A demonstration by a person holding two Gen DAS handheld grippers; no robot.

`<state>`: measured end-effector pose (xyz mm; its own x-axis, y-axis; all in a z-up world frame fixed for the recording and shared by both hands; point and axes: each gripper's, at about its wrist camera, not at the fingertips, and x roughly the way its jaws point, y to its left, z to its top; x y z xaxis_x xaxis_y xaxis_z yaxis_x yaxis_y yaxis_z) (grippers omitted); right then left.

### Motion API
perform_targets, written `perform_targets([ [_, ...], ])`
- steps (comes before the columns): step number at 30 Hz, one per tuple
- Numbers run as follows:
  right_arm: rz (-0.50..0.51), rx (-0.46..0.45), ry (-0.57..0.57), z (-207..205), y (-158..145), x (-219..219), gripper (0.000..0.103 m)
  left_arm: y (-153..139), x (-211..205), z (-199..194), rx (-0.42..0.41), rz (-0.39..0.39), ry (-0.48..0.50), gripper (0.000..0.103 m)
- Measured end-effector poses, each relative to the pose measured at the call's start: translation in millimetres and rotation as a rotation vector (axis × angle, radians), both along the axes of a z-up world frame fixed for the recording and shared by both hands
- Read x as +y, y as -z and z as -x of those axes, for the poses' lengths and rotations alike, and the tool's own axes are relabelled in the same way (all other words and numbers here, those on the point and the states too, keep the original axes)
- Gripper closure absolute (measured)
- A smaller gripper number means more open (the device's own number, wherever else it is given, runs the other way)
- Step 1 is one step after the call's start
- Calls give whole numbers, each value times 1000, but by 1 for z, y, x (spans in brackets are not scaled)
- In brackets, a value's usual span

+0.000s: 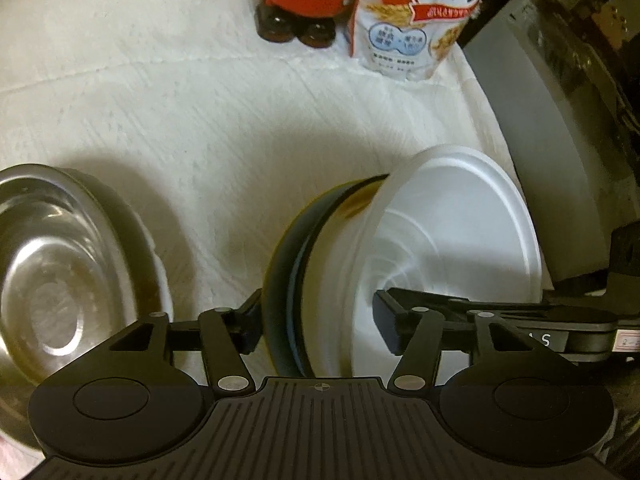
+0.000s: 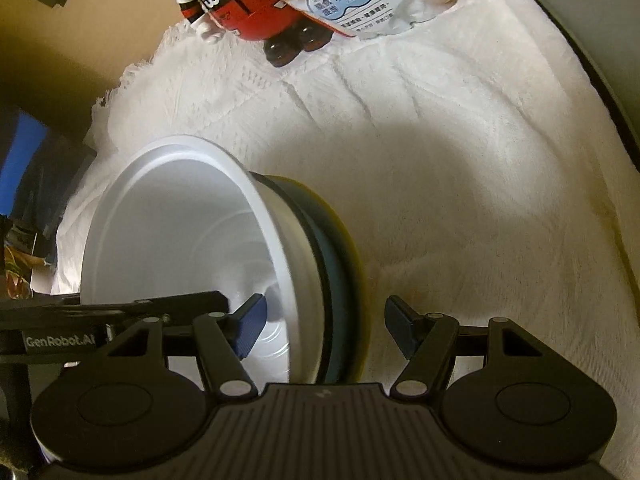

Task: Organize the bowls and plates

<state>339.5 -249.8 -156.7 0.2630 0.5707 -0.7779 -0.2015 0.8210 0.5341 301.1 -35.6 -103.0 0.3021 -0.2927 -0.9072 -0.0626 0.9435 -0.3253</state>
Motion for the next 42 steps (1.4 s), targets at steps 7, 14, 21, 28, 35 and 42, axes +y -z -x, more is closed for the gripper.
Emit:
perform_targets([
  [7,-15,12,-5,-6,2,-2,36,-1,1,-5,37,25,-6,37],
  [14,-4,16,-22,-5,2,1,36,-1,2,-5,35,39,6,37],
  [21,-13,9,-2,3,-3,6,45,-3,3,0,35,40,9,38],
  [28,-9,43,12,2,-4,8,44,-3,7,3,37,51,2,39],
  [35,-30,44,-9,2,2,5,44,-6,0,4,23,14,25,39],
  [42,-20,35,-20,4,1,7,44,-7,-1,4,23,17,20,39],
])
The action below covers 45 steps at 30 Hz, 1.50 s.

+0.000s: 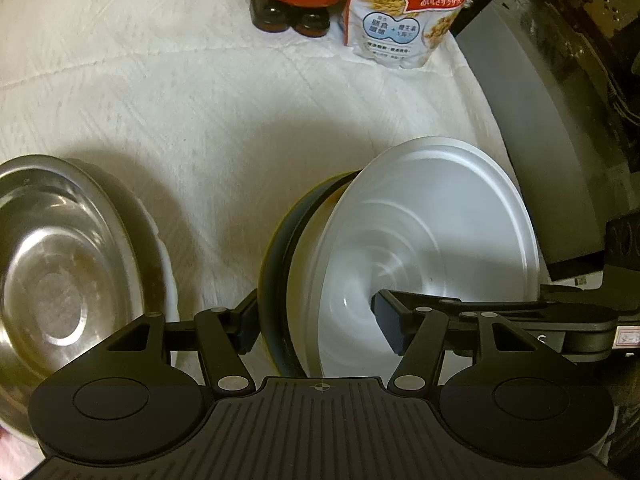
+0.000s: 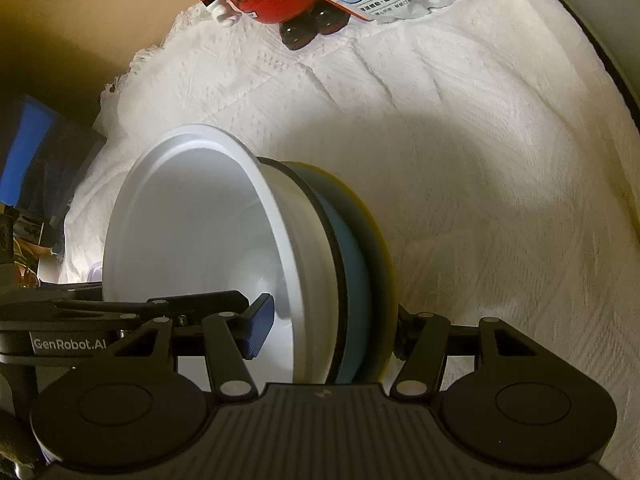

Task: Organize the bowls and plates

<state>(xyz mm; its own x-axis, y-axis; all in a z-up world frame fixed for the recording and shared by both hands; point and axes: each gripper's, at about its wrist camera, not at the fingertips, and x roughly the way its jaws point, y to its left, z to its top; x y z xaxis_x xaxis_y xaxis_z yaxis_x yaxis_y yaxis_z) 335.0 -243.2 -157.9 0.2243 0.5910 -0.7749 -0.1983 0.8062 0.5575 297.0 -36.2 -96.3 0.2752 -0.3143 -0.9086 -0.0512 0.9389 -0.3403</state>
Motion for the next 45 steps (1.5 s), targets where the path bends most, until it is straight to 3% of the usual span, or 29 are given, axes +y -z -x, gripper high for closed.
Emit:
perform_targets([
  [8,1,28,28,-1,0,-1,45,0,5,1,9,4,-17,40],
  [17,-31,123,9,7,4,10,44,-9,12,11,19,-47,-12,40],
  [24,-48,103,7,11,4,11,44,-7,15,18,12,-33,-10,41],
  [31,-43,119,4,20,12,12,45,-1,10,26,19,-77,20,41],
  [36,-43,106,0,17,9,16,50,0,11,25,13,-66,3,41],
  [45,-48,124,4,16,8,19,50,-9,13,29,-8,-74,-4,42],
])
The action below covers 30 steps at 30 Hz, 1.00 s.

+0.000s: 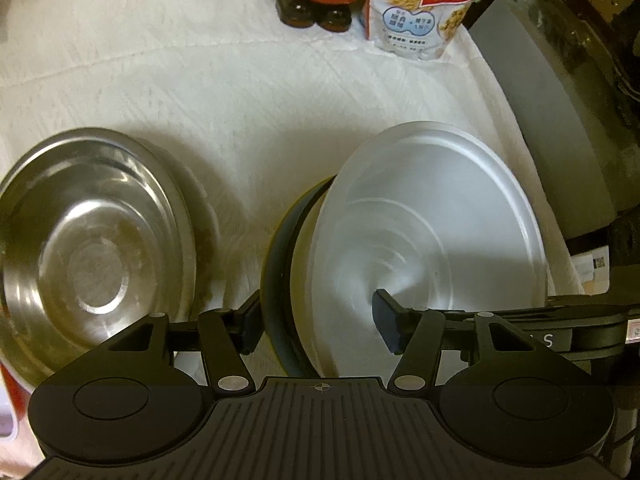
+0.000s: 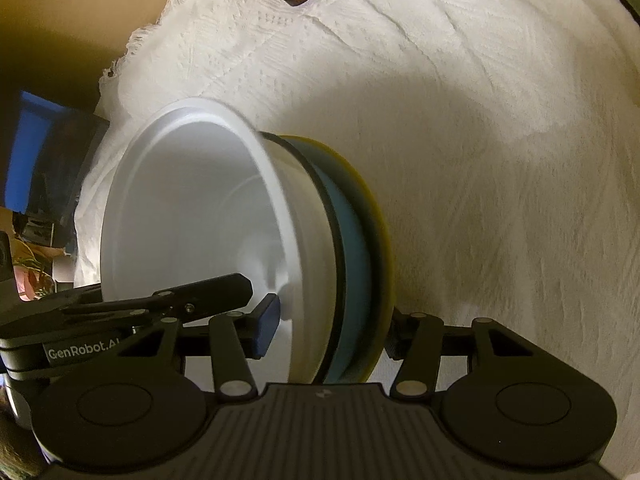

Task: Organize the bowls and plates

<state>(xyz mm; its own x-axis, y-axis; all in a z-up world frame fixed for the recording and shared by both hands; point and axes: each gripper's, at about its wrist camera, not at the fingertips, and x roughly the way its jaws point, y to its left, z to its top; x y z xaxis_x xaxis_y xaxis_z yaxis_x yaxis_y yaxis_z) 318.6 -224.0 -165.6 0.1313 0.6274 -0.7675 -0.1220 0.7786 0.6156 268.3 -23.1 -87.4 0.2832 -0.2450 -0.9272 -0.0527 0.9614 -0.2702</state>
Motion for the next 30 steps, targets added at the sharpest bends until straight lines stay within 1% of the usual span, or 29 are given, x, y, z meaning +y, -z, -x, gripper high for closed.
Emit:
perform_targets([
  [3,4,-12,0,1,-5,-1,49,-4,1,0,-12,6,5,42],
  [6,25,-55,-7,3,-11,-2,49,-7,2,1,-25,13,8,43],
  [9,38,-77,-12,3,-15,-2,49,-6,2,1,-33,23,9,43],
  [11,43,-88,-16,4,-14,-3,49,-4,2,2,-37,26,13,43],
  [15,56,-86,-22,3,-7,-2,49,6,3,2,-12,37,5,43],
  [21,59,-97,-41,7,-1,-2,49,10,-1,5,-3,19,17,44],
  [24,59,-108,-54,7,-2,-4,49,9,-1,4,1,14,27,46],
  [28,115,-193,-41,7,-14,-6,49,10,2,4,-2,19,20,51],
  [30,103,-186,-39,4,-15,-7,49,10,2,3,-2,17,17,51],
])
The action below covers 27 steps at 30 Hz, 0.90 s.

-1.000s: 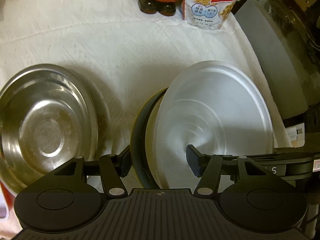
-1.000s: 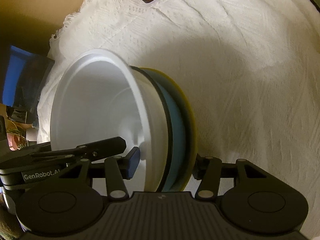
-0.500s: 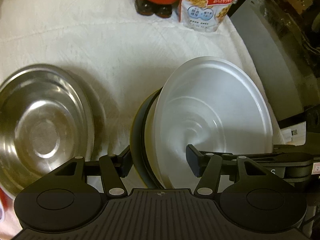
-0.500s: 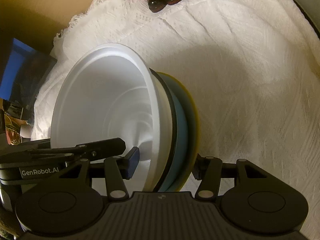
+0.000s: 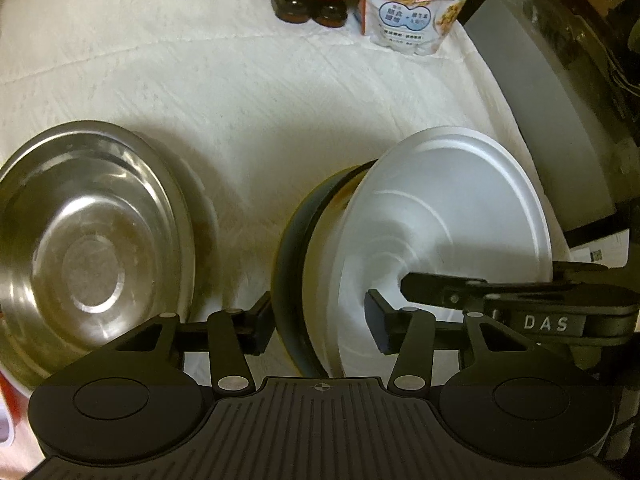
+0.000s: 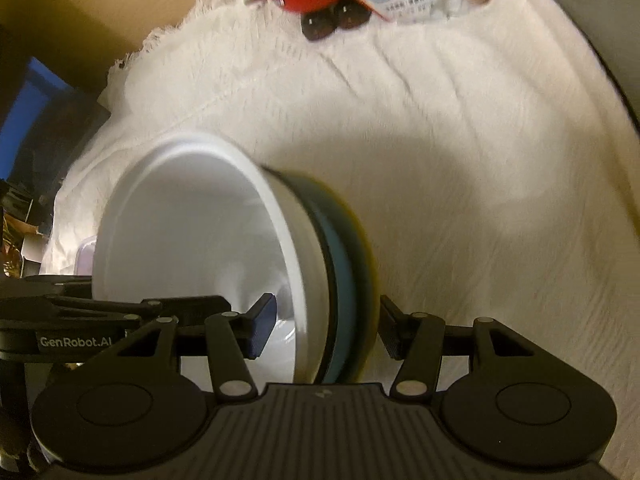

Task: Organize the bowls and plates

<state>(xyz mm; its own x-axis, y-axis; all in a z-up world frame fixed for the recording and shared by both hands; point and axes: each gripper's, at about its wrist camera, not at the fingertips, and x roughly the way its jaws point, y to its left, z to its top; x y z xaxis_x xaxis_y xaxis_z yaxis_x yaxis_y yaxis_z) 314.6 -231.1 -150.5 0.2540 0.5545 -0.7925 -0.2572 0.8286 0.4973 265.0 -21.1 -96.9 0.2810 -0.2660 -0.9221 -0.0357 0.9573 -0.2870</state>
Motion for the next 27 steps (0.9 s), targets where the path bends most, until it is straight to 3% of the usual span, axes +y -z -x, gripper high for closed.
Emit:
perform_targets([
  [4,-25,33,6,-7,7,3,49,2,-3,-2,-2,-18,4,51],
  [27,-38,39,25,-3,9,7,47,8,-1,-12,17,-42,-2,53],
])
